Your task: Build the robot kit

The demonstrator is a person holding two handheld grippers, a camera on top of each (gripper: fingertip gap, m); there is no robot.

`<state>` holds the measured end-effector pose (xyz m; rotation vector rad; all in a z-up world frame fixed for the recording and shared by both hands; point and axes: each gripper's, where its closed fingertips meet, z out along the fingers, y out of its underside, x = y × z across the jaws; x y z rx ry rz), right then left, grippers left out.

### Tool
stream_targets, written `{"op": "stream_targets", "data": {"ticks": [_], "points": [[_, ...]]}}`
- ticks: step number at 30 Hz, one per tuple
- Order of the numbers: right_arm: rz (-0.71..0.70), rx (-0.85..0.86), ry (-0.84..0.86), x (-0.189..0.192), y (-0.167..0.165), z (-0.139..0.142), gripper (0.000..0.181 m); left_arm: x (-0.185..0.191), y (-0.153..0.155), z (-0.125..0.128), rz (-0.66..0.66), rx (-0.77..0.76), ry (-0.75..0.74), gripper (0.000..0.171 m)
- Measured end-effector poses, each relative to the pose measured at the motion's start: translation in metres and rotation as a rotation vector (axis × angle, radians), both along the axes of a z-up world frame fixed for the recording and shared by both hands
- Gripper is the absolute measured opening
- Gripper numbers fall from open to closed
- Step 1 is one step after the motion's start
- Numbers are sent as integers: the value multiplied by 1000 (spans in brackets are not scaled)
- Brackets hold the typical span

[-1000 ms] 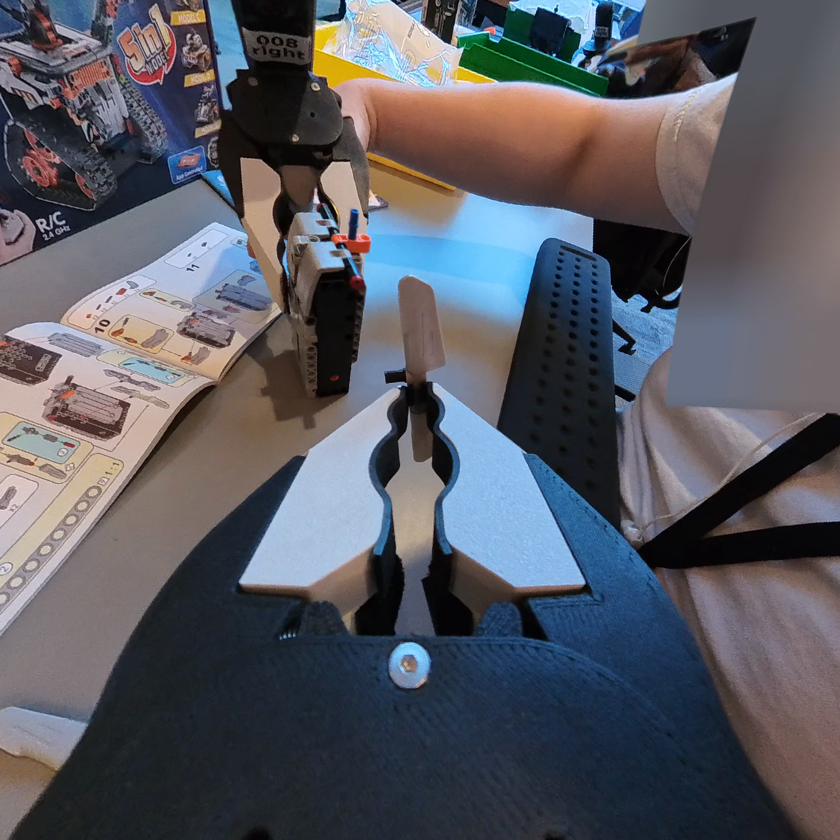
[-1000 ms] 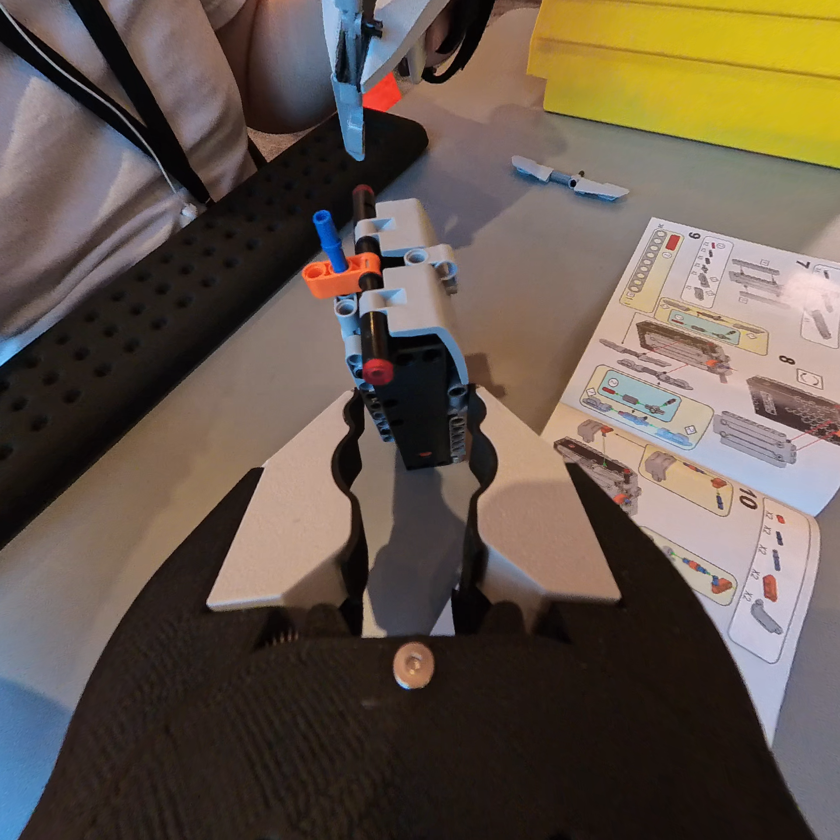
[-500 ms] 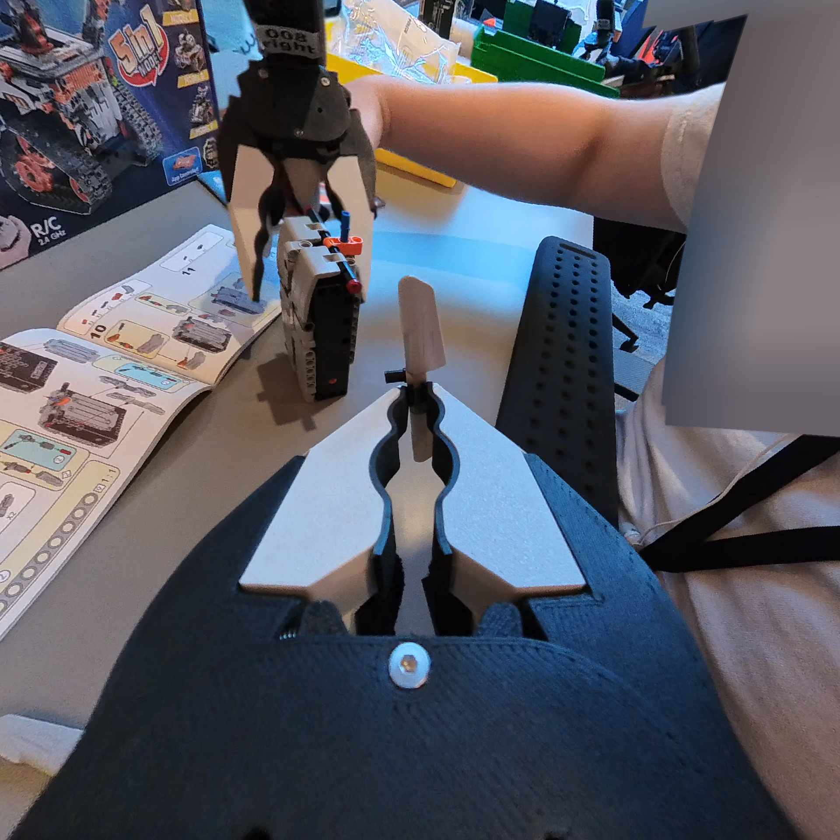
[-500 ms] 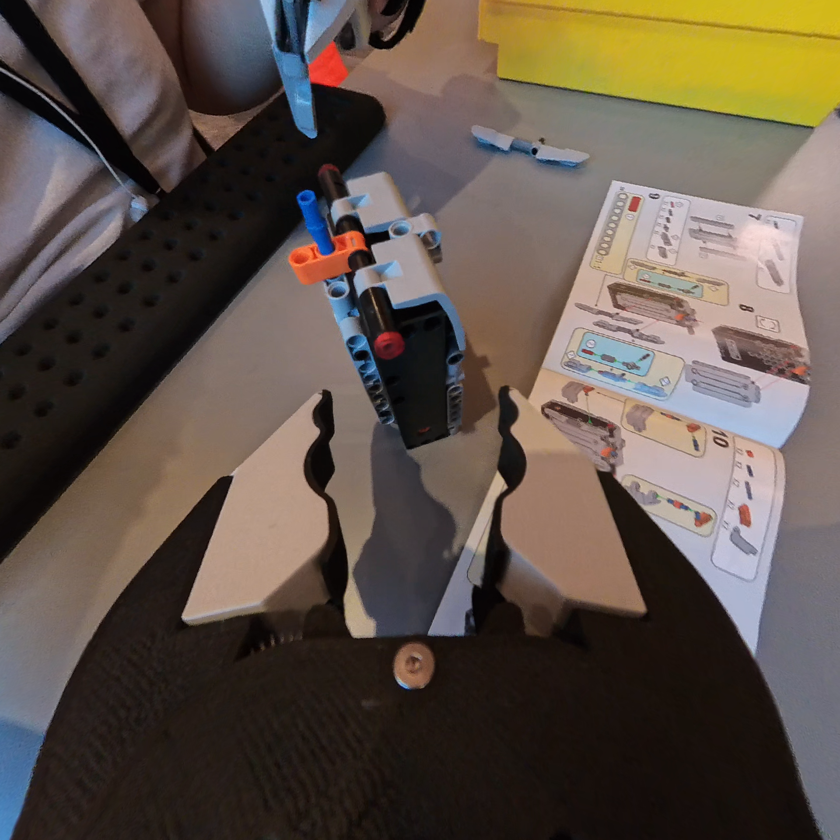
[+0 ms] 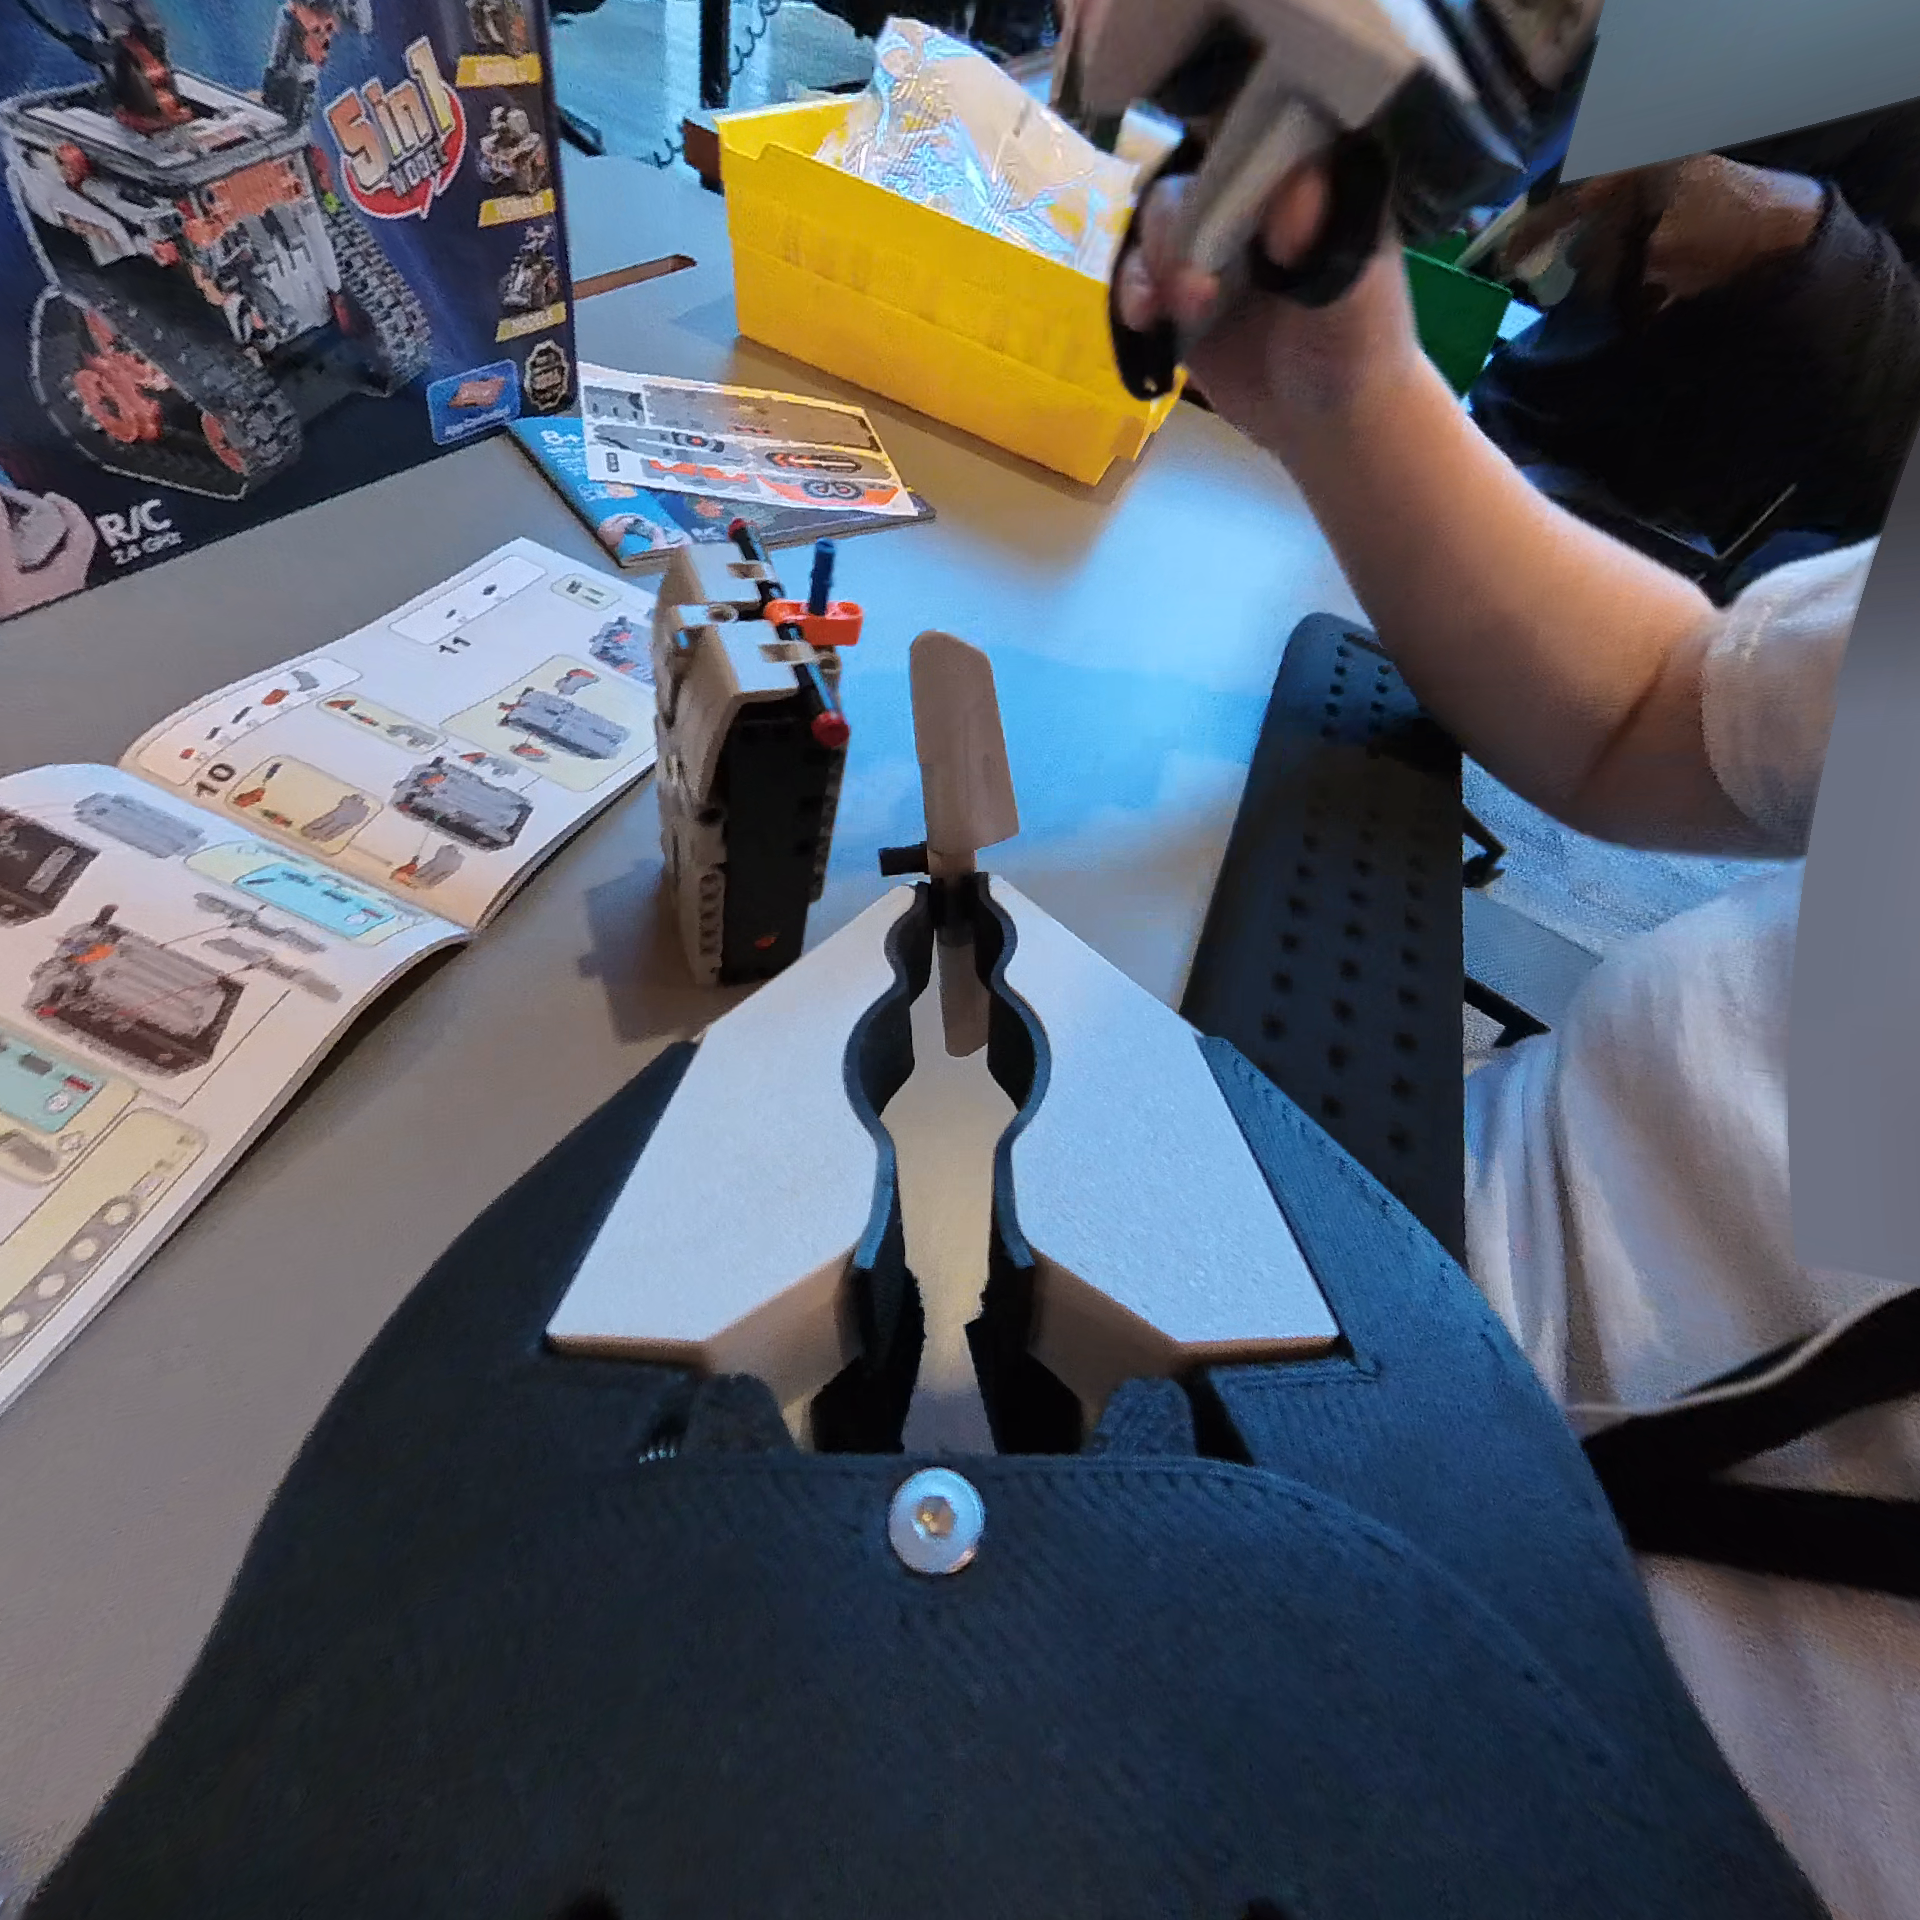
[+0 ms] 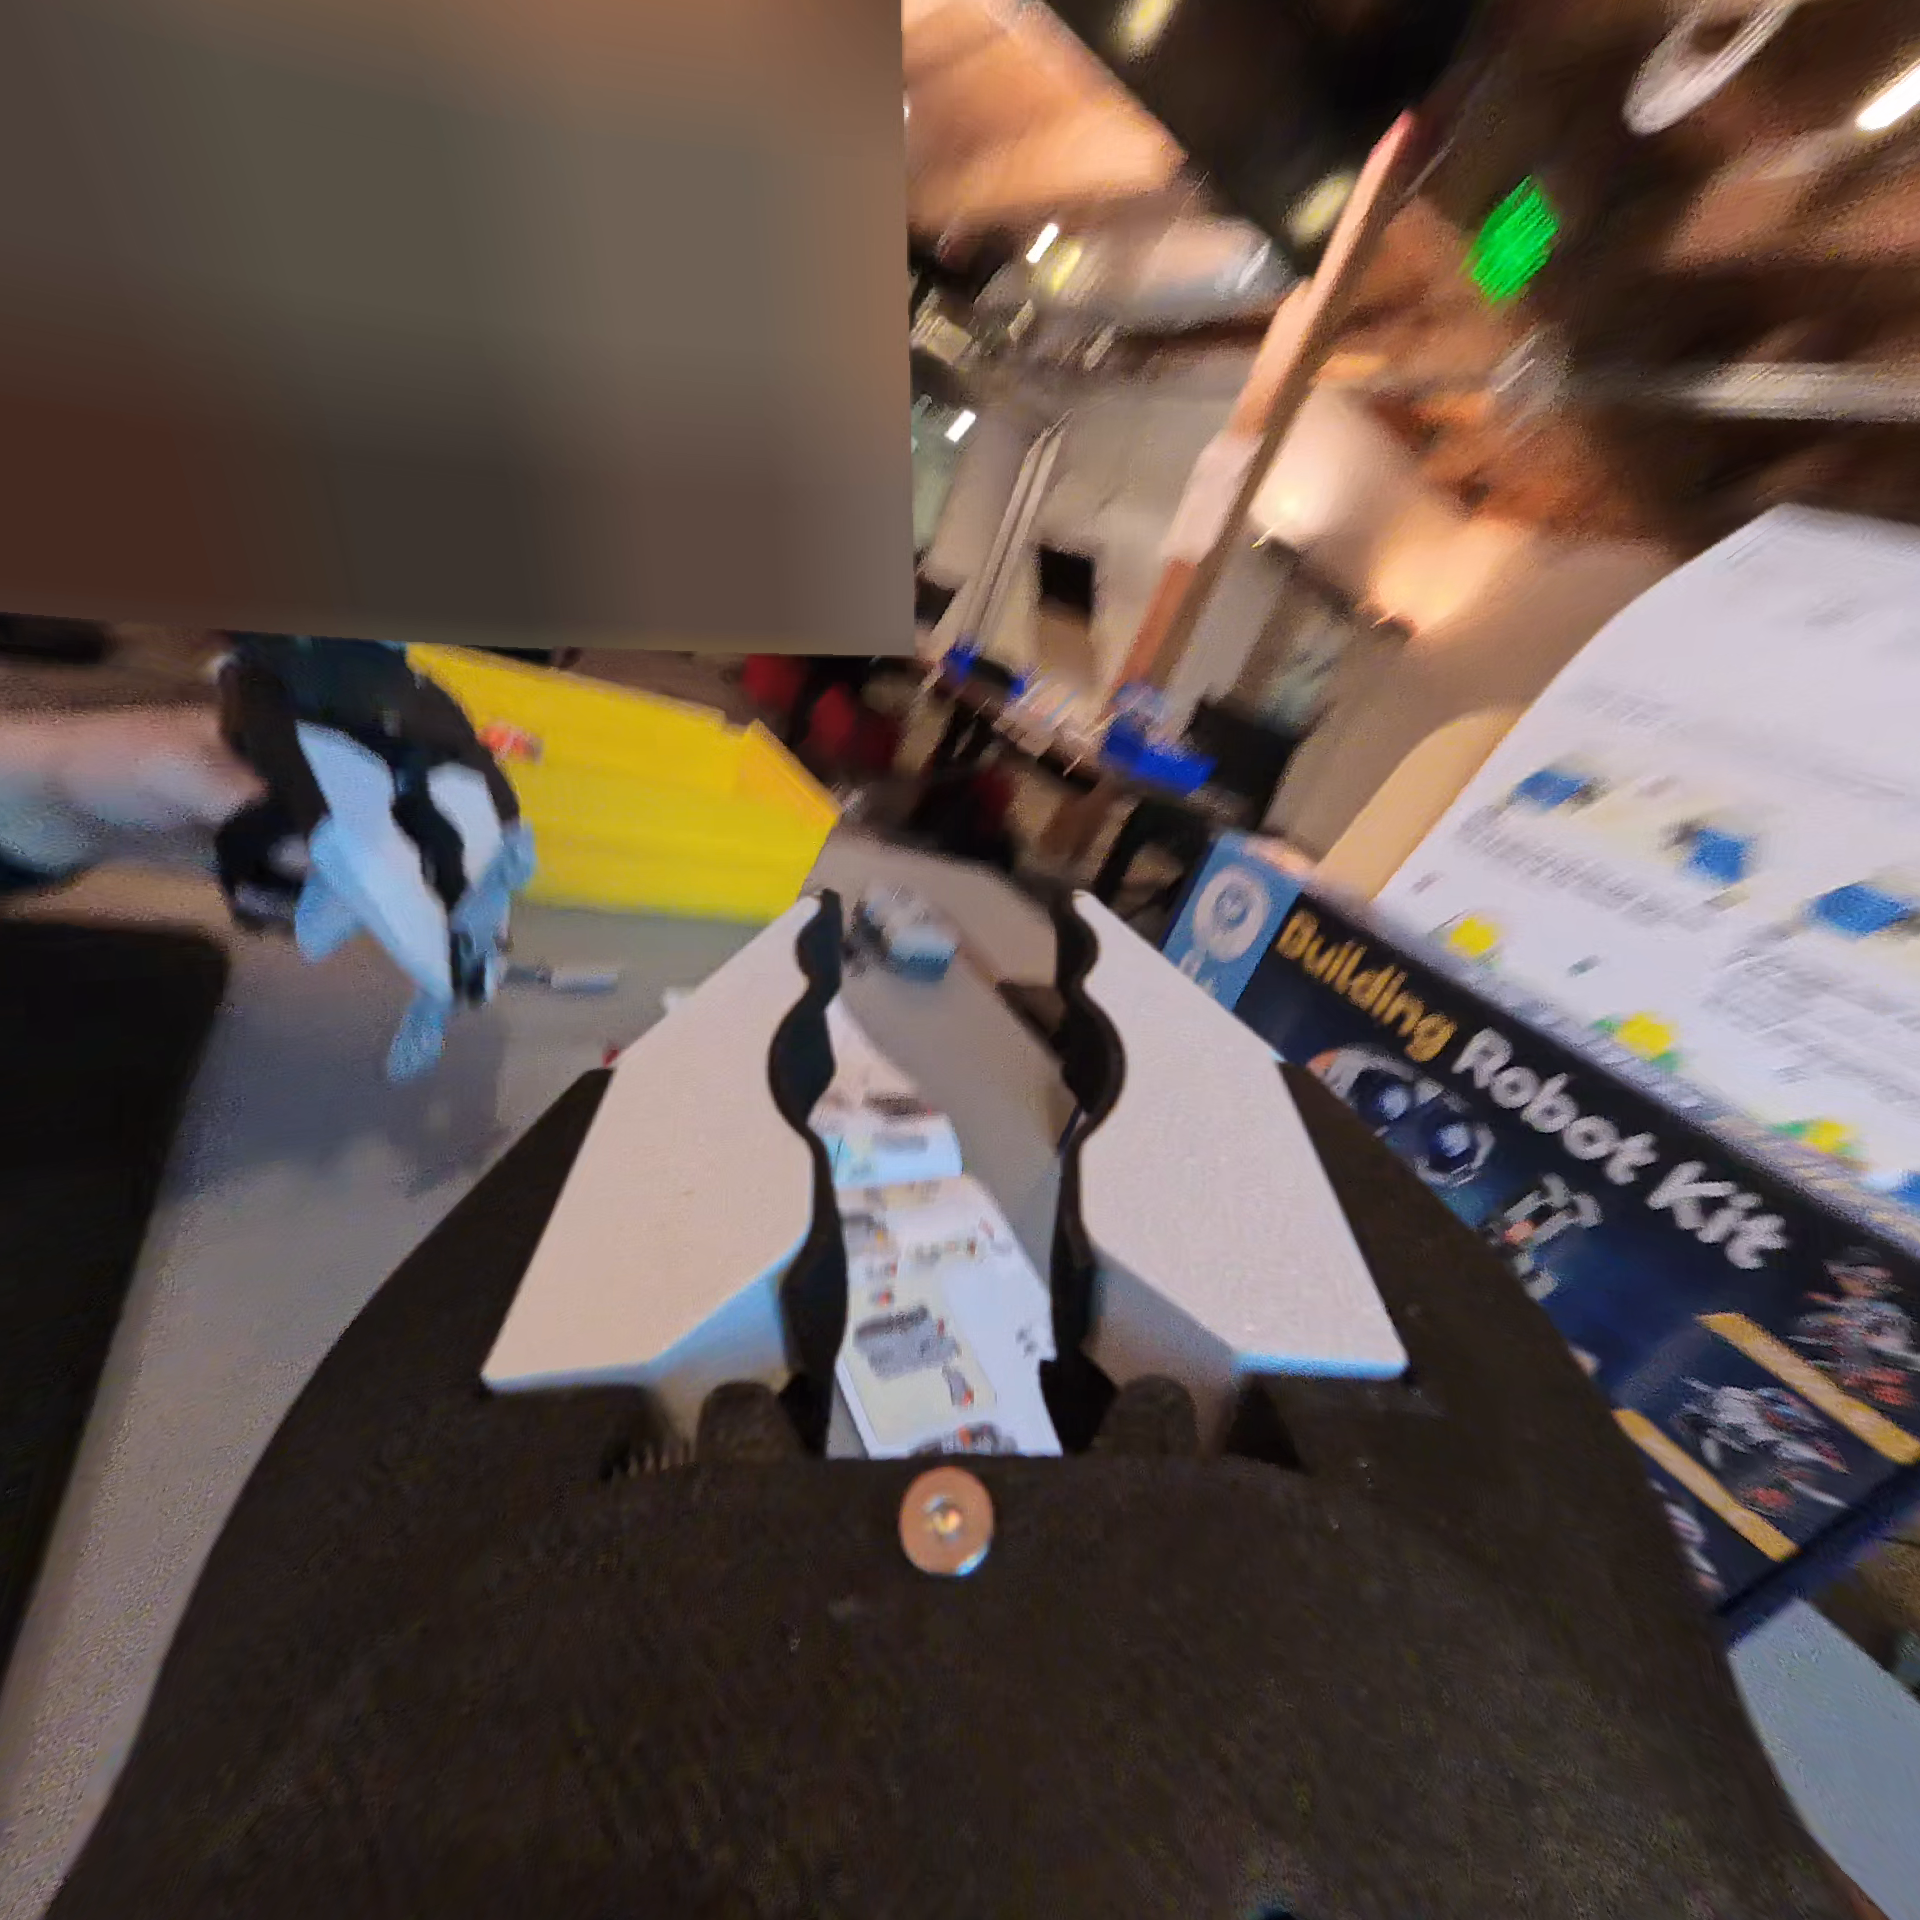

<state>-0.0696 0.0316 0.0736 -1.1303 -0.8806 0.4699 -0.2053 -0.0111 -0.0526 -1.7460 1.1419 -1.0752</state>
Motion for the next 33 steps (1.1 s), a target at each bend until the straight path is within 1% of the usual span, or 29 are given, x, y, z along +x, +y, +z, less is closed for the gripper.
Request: {"op": "stream_targets", "data": {"ticks": [1,2,4,5,6,7,9,12,14,17,19,22,25,27,31,33], "points": [[-33,24,37,-2,-16,5,31,6,-1,-1,-4,8,-1,5],[-60,-8,47,-8,-26,-1,27,12,-2,-3,-1,19,3,5],[-120,-104,49,-27,-38,-25,26,23,-3,-6,4,43,17,5],[-141,-136,31,-39,-43,-41,28,28,-4,-8,5,50,29,5],[-149,-153,-19,-53,-50,-58,36,32,-5,-10,12,57,48,5],[-188,-175,-51,-62,-52,-72,35,36,-5,-13,19,69,71,5],[-243,-211,-81,-77,-54,-91,36,42,-6,-19,32,112,122,6],[-239,-358,-61,-89,-54,-112,35,48,-8,-25,51,175,179,6],[-213,-447,-4,-91,-55,-116,32,51,-11,-25,58,197,186,6],[-191,-509,62,-89,-54,-116,22,52,-11,-26,86,231,200,6],[-168,-552,70,-91,-55,-121,22,54,-11,-25,98,246,203,6],[-189,-577,92,-89,-51,-126,21,54,-9,-26,125,262,214,6],[-203,-610,119,-88,-47,-130,15,54,-6,-27,160,278,233,6],[-166,-636,135,-91,-48,-132,5,53,-3,-29,176,302,263,6],[-126,-653,171,-91,-47,-134,5,53,-1,-29,183,361,299,6],[-110,-678,217,-89,-46,-133,12,53,-3,-28,175,338,278,6]]}}
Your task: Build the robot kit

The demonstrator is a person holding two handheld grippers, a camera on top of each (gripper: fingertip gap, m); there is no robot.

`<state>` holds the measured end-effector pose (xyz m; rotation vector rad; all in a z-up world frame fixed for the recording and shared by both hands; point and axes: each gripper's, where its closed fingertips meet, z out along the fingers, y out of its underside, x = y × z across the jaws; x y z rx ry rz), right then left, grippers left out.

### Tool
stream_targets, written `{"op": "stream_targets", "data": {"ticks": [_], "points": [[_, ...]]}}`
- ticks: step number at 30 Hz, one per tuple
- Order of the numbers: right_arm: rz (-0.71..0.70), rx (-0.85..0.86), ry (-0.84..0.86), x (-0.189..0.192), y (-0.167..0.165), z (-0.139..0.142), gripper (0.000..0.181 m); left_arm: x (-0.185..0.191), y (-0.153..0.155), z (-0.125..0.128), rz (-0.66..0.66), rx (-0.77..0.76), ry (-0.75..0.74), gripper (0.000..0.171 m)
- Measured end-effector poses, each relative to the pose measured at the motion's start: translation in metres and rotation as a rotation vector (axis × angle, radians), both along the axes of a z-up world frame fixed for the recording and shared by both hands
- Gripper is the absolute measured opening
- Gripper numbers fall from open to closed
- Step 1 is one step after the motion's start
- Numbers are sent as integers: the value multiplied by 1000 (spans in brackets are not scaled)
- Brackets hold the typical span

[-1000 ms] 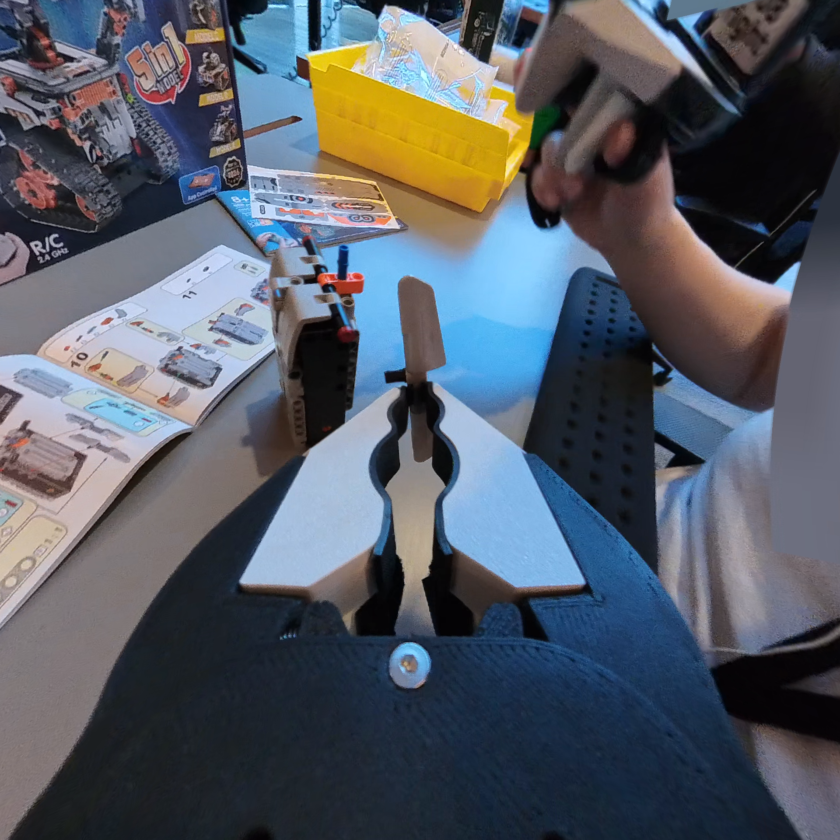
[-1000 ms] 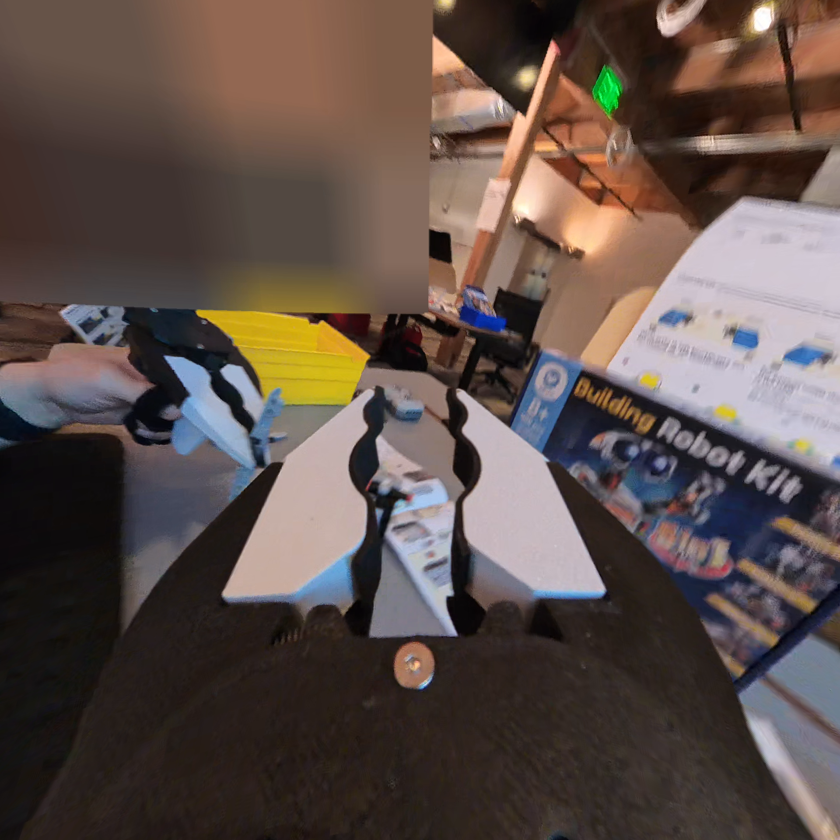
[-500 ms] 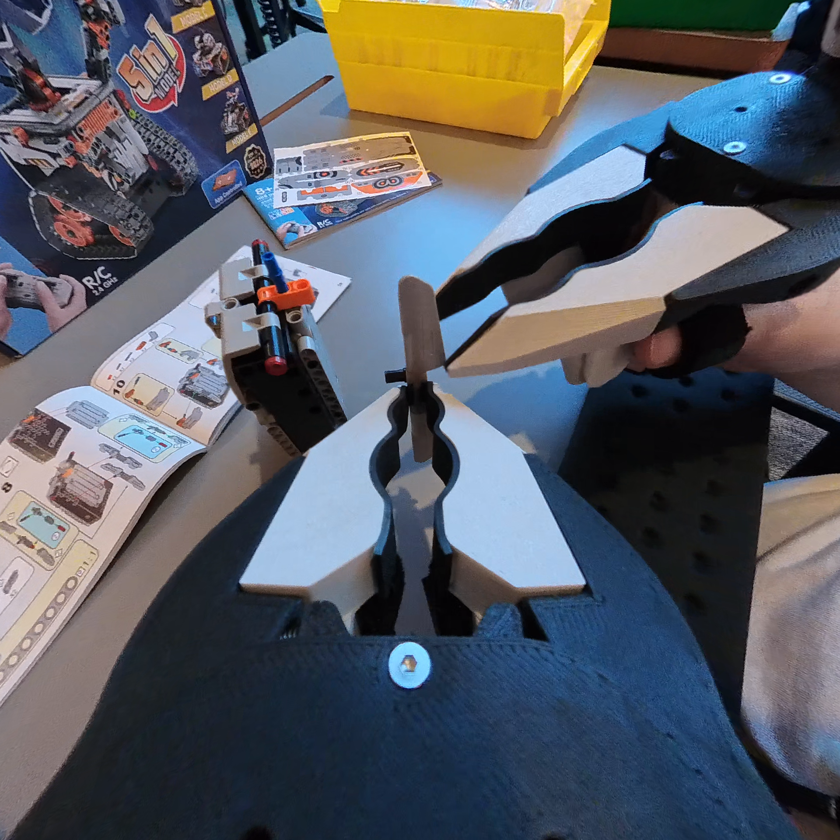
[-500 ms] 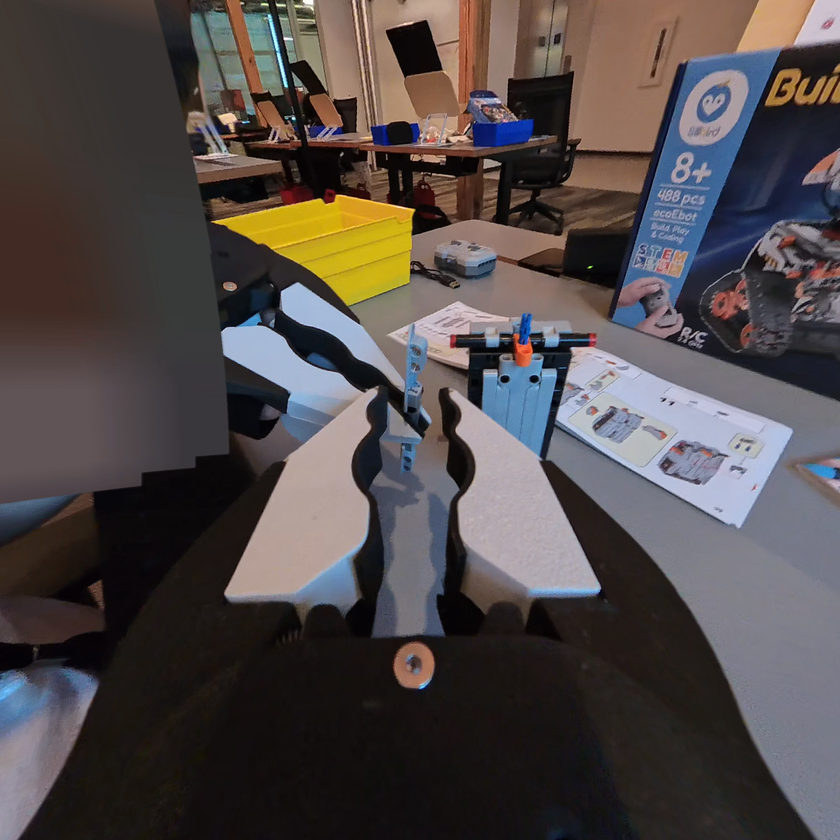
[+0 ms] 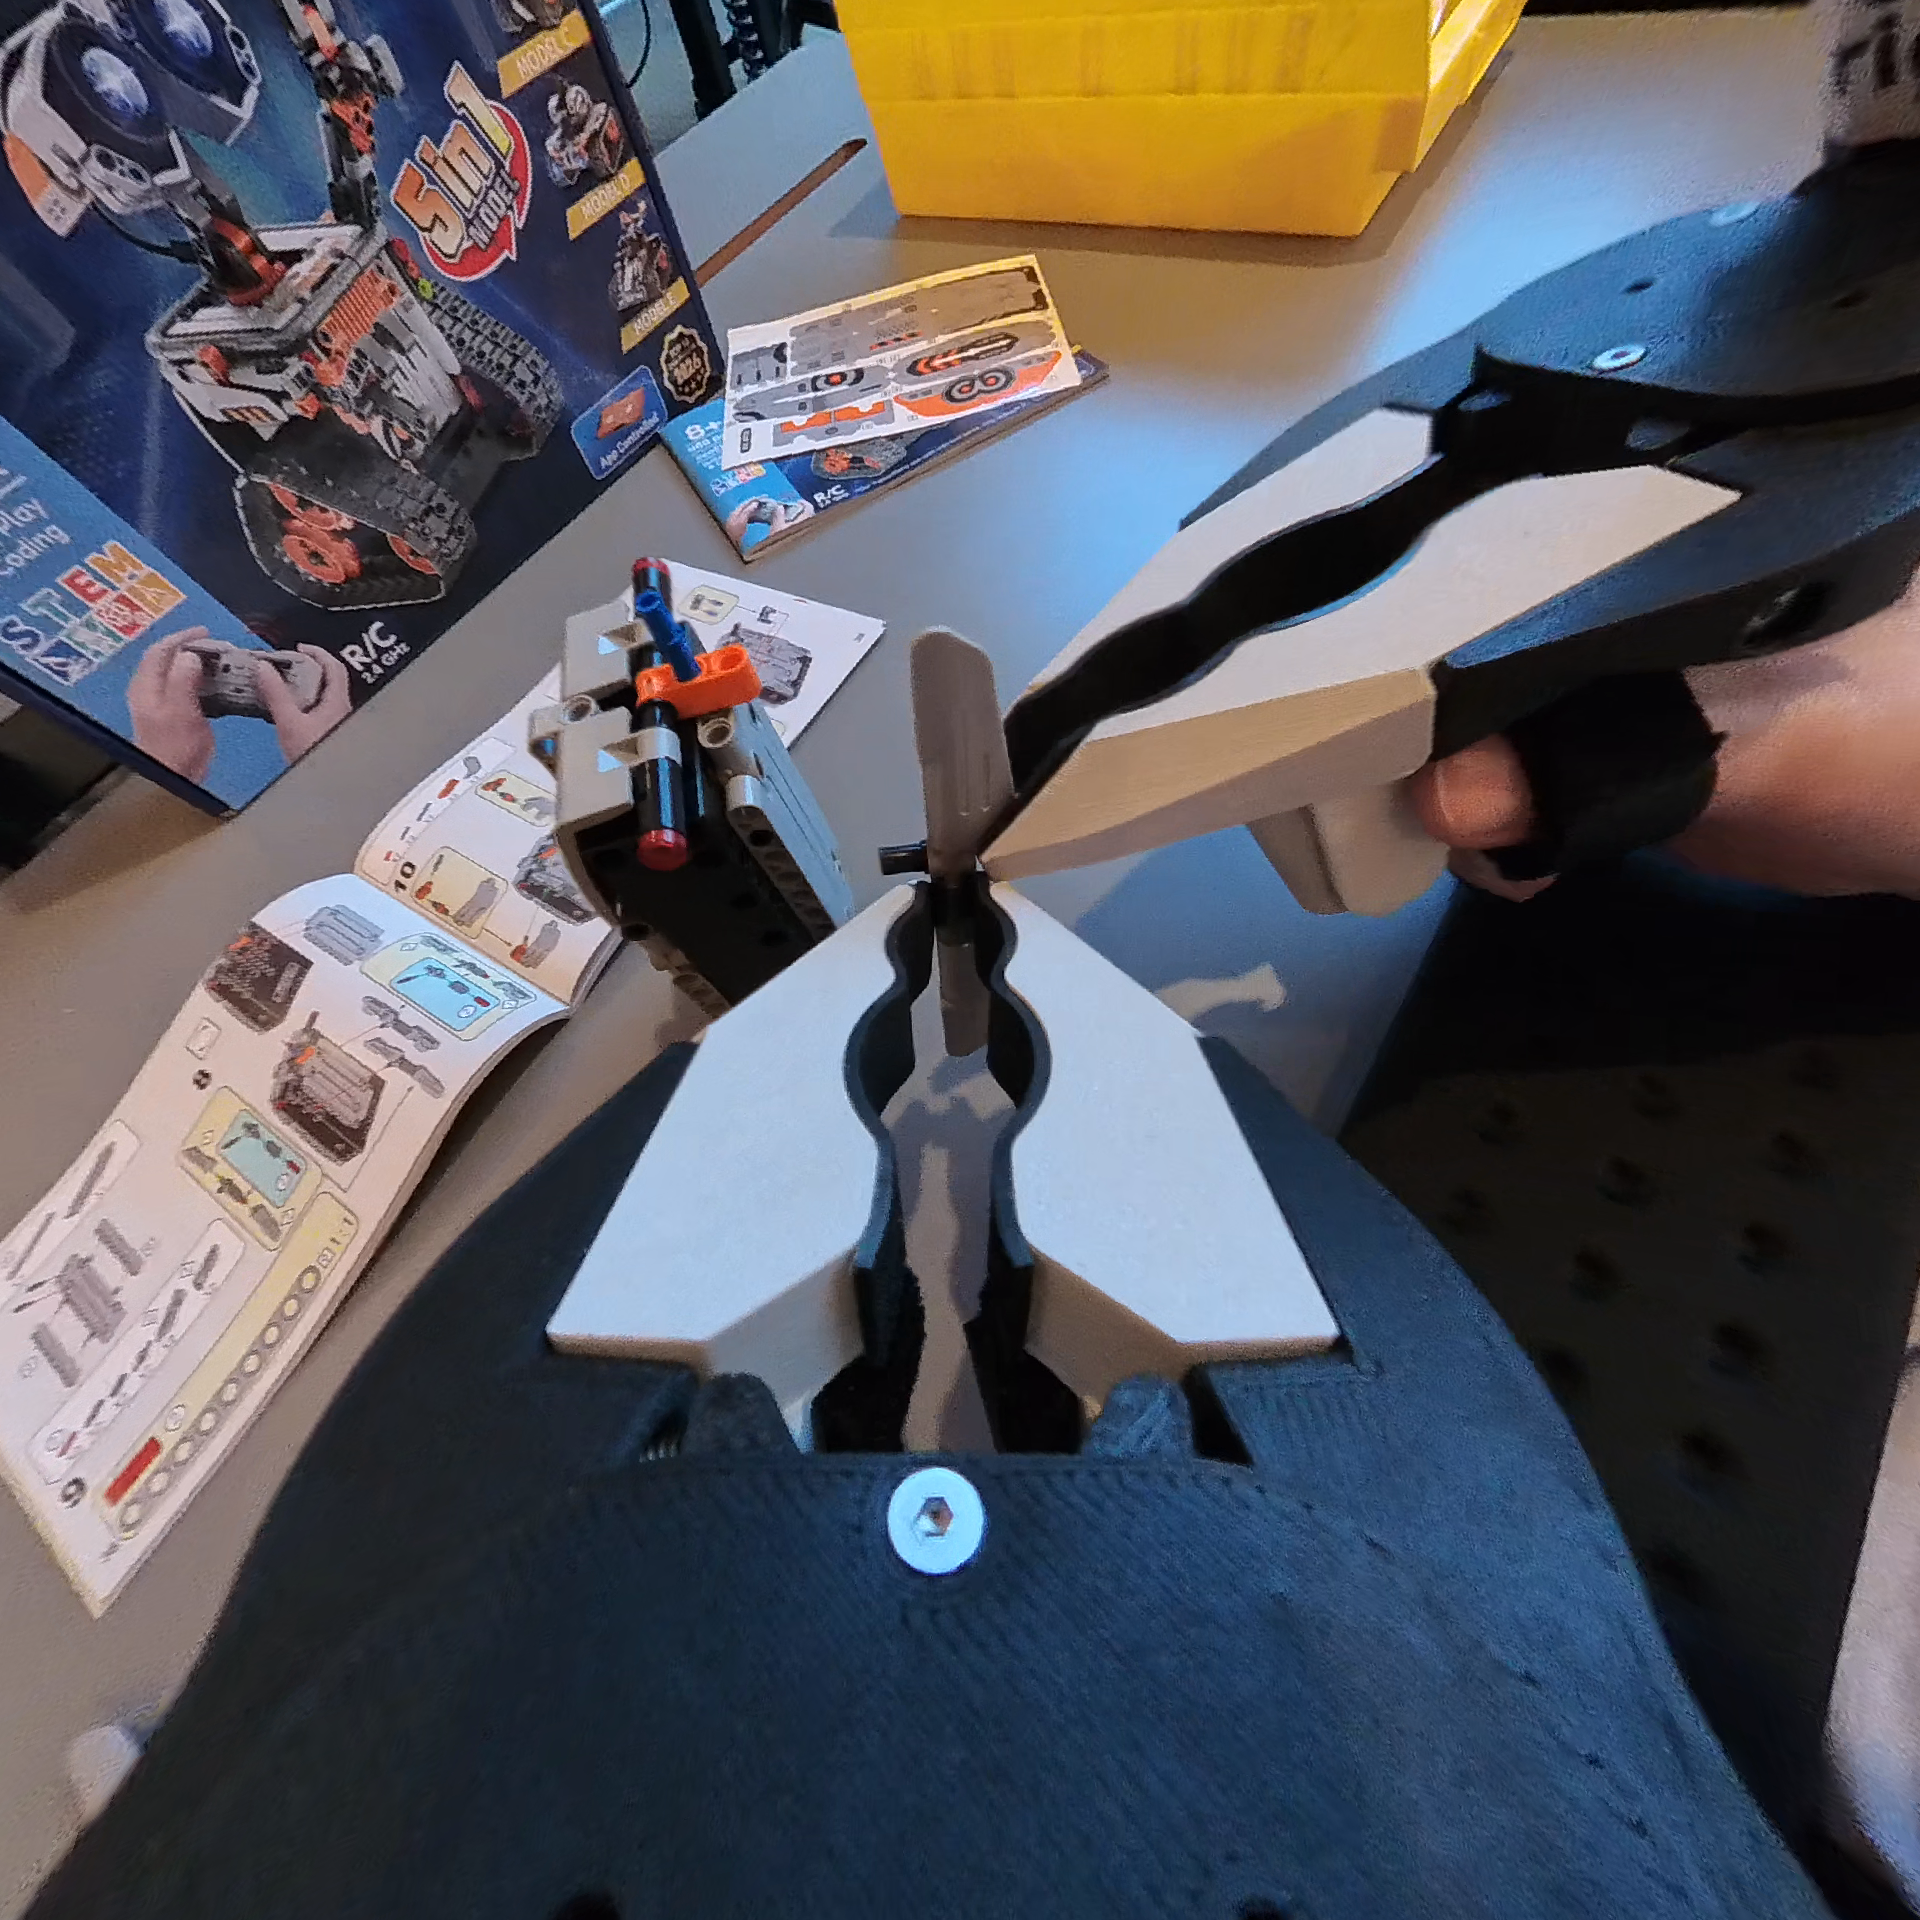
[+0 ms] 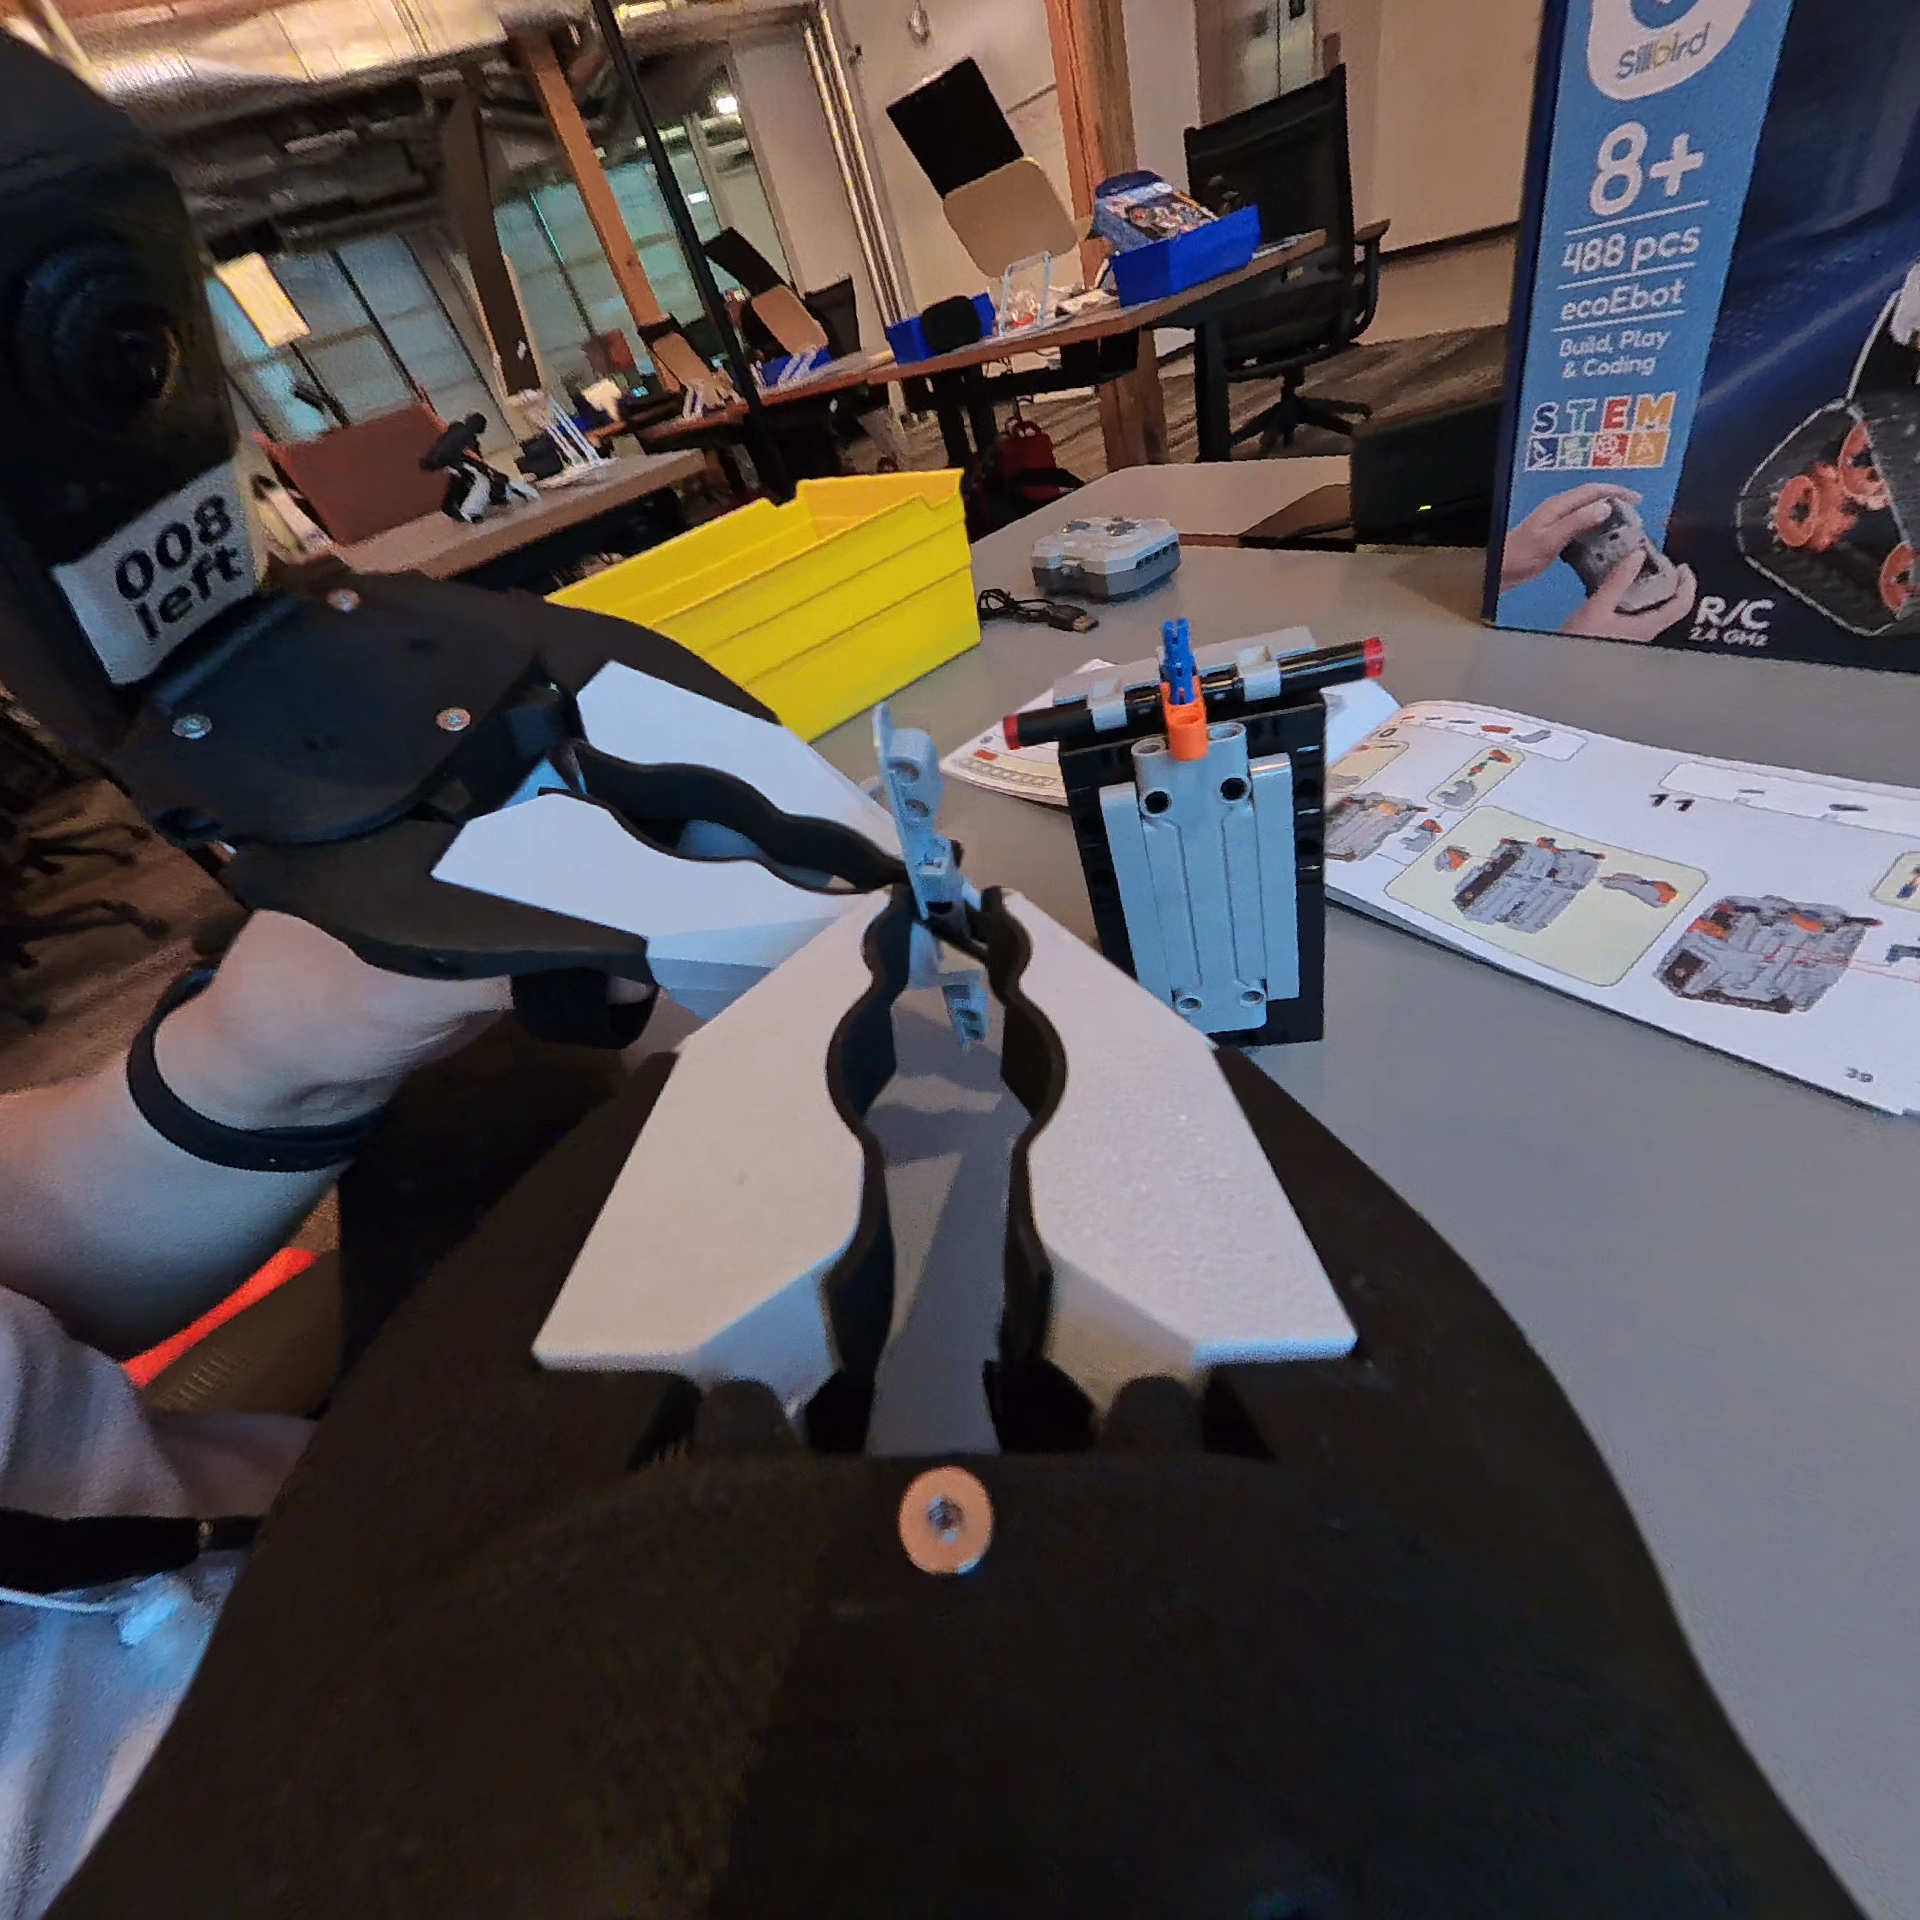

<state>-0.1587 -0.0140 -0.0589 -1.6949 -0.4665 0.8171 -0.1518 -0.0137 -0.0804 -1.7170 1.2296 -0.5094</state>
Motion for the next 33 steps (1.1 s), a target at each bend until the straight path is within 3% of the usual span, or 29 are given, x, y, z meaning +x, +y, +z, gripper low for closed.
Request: {"op": "stream_targets", "data": {"ticks": [4,7,12,16,28,33], "points": [[23,-36,94,0,0,3,14,3,-4,0,-26,-54,-33,6],[29,-26,65,-1,0,1,5,3,-5,-2,-31,-70,-30,6],[12,-24,44,3,-1,2,5,0,-8,-1,-39,-145,-73,16],[12,-6,45,3,-2,7,4,1,-12,2,-69,-196,-124,15],[-29,110,-144,-1,-8,10,5,4,-15,5,-81,-140,-148,12],[-23,124,-132,-3,-7,12,5,0,-13,9,-63,-123,-170,6]]}}
